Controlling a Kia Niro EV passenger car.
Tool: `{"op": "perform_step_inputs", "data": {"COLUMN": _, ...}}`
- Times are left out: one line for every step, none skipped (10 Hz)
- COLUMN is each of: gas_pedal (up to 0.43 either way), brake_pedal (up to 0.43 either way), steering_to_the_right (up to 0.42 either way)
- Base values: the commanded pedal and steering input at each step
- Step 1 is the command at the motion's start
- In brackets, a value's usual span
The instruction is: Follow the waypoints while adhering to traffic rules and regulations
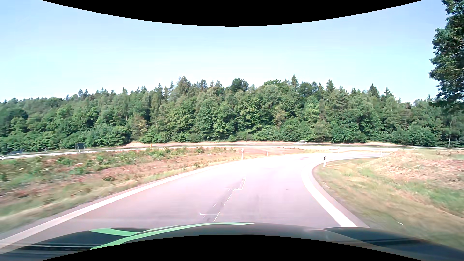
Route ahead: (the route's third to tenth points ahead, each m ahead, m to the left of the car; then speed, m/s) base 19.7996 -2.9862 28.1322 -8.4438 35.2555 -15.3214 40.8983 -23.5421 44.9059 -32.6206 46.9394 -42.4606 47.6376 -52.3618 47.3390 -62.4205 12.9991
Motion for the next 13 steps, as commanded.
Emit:
{"op": "perform_step_inputs", "data": {"gas_pedal": 0.067, "brake_pedal": 0.0, "steering_to_the_right": 0.109}}
{"op": "perform_step_inputs", "data": {"gas_pedal": 0.067, "brake_pedal": 0.0, "steering_to_the_right": 0.11}}
{"op": "perform_step_inputs", "data": {"gas_pedal": 0.067, "brake_pedal": 0.0, "steering_to_the_right": 0.11}}
{"op": "perform_step_inputs", "data": {"gas_pedal": 0.067, "brake_pedal": 0.0, "steering_to_the_right": 0.111}}
{"op": "perform_step_inputs", "data": {"gas_pedal": 0.067, "brake_pedal": 0.0, "steering_to_the_right": 0.111}}
{"op": "perform_step_inputs", "data": {"gas_pedal": 0.067, "brake_pedal": 0.0, "steering_to_the_right": 0.111}}
{"op": "perform_step_inputs", "data": {"gas_pedal": 0.067, "brake_pedal": 0.0, "steering_to_the_right": 0.112}}
{"op": "perform_step_inputs", "data": {"gas_pedal": 0.067, "brake_pedal": 0.0, "steering_to_the_right": 0.112}}
{"op": "perform_step_inputs", "data": {"gas_pedal": 0.067, "brake_pedal": 0.0, "steering_to_the_right": 0.112}}
{"op": "perform_step_inputs", "data": {"gas_pedal": 0.067, "brake_pedal": 0.0, "steering_to_the_right": 0.112}}
{"op": "perform_step_inputs", "data": {"gas_pedal": 0.067, "brake_pedal": 0.0, "steering_to_the_right": 0.111}}
{"op": "perform_step_inputs", "data": {"gas_pedal": 0.067, "brake_pedal": 0.0, "steering_to_the_right": 0.111}}
{"op": "perform_step_inputs", "data": {"gas_pedal": 0.067, "brake_pedal": 0.0, "steering_to_the_right": 0.11}}
